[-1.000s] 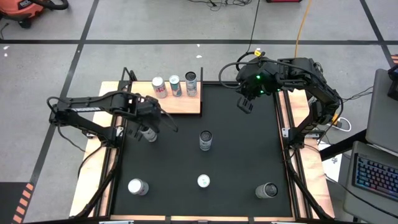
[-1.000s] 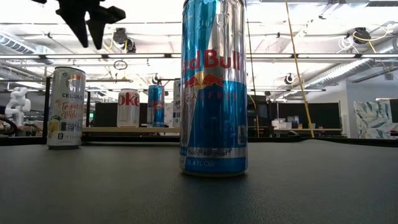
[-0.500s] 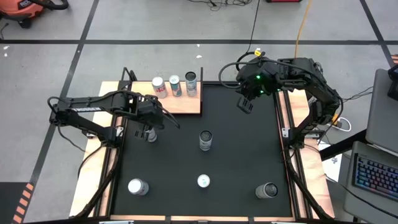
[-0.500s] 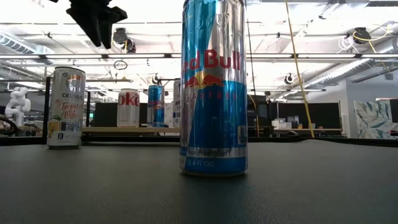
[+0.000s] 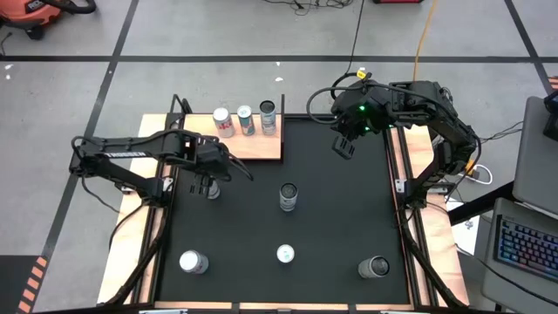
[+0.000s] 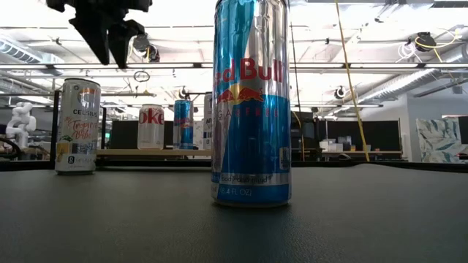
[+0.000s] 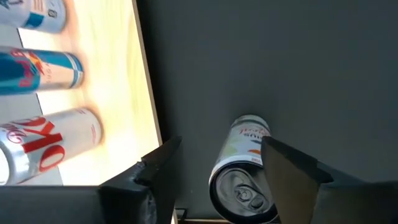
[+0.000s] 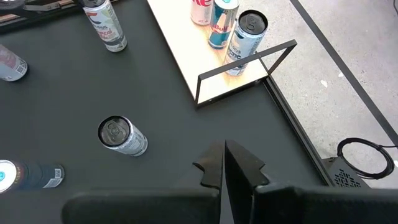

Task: Place canned beverage on shelf
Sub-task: Put the top white-yellow soda can on the shelf

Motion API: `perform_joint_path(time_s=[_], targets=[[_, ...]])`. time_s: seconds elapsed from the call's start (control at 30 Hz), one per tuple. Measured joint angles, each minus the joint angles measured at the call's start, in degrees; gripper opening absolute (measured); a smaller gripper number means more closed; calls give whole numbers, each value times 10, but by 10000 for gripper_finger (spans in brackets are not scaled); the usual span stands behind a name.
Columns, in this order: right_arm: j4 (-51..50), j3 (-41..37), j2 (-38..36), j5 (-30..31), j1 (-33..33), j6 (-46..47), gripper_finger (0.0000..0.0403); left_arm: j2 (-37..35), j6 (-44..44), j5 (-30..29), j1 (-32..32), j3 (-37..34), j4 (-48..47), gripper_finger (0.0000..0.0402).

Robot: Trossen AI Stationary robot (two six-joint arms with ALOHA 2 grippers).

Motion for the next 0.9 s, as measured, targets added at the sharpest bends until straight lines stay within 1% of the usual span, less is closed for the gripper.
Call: perform_joint_path(time_s=[0.23, 0.3, 0.43, 0.57, 0.8, 0.9], targets=[[0, 0, 0, 0, 0, -11, 0, 0, -5, -2, 12, -22, -1, 237], [0, 0, 0, 0, 0, -14, 0, 0, -25, 4, 12, -28, -3, 240], [0, 0, 0, 0, 0, -15, 0, 0, -54, 34, 11, -31, -17, 240], [0, 0, 0, 0, 0, -15, 0, 0, -101, 46, 11, -31, -40, 241], [0, 0, 0, 0, 0, -15, 0, 0, -175, 46, 11, -31, -57, 241], [0, 0, 0, 0, 0, -19, 0, 0, -192, 46, 11, -31, -54, 241]])
